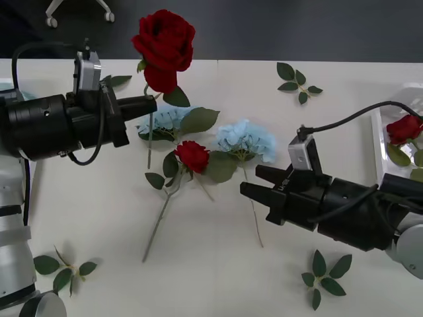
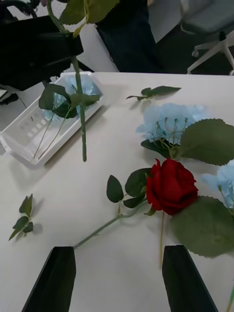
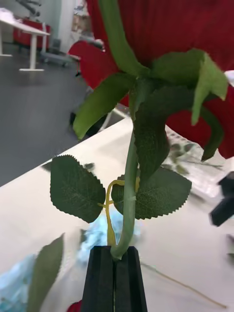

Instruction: Put the red flowers into the right box and the blue flowers into the left box

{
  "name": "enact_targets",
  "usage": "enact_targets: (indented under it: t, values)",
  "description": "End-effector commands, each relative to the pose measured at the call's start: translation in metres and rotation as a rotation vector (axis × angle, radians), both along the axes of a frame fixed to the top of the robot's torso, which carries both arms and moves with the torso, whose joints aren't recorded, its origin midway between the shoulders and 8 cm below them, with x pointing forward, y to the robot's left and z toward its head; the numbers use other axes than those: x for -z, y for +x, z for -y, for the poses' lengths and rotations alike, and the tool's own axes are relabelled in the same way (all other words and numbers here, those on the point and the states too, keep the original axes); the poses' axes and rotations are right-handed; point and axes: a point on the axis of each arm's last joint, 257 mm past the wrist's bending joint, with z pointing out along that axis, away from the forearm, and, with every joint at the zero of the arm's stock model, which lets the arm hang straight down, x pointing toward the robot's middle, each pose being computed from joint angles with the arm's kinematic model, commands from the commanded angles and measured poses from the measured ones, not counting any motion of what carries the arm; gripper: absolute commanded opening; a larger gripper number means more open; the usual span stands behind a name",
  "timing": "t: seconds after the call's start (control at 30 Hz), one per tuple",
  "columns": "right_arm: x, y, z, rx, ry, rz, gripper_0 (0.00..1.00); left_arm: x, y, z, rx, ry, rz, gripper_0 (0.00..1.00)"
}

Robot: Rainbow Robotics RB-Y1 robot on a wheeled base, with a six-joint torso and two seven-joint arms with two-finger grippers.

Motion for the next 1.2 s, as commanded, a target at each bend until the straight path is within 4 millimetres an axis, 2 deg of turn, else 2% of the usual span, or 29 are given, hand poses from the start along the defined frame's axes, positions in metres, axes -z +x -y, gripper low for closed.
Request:
enact_targets:
  t: [0.03,0.17,0.33,0.5,0.67,0.9,1.2]
  values:
    - [-0.031,-0.009,-0.024,-0.044,0.042,0.091,0.52,-0.014,-0.029,0.011,0.131,-0.049,0.066,0.01]
    - [-0.041,-0.008,-0.033,-0.056,0.059,0.120,0.52,-0.012,-0.048,0.015,0.223,-0.102,0.036,0.01]
    - [-0.062,-0.004,-0.045,-0.077,0.092,0.145,0.52,-0.030,-0.070,0.026,0.315,-0.216,0.052,0.02]
    - [-0.084,-0.005,-0.065,-0.117,0.136,0.158,0.52,-0.045,-0.077,0.036,0.353,-0.261,0.080,0.01]
    - [-0.100,-0.004,-0.078,-0.140,0.168,0.171,0.52,-0.048,-0.075,0.043,0.361,-0.247,0.089,0.01]
    - [-0.102,-0.006,-0.094,-0.178,0.179,0.149,0.53,-0.047,-0.075,0.047,0.367,-0.237,0.090,0.01]
    - [-0.096,0.012,-0.116,-0.185,0.179,0.149,0.52,-0.047,-0.075,0.047,0.367,-0.237,0.090,0.00]
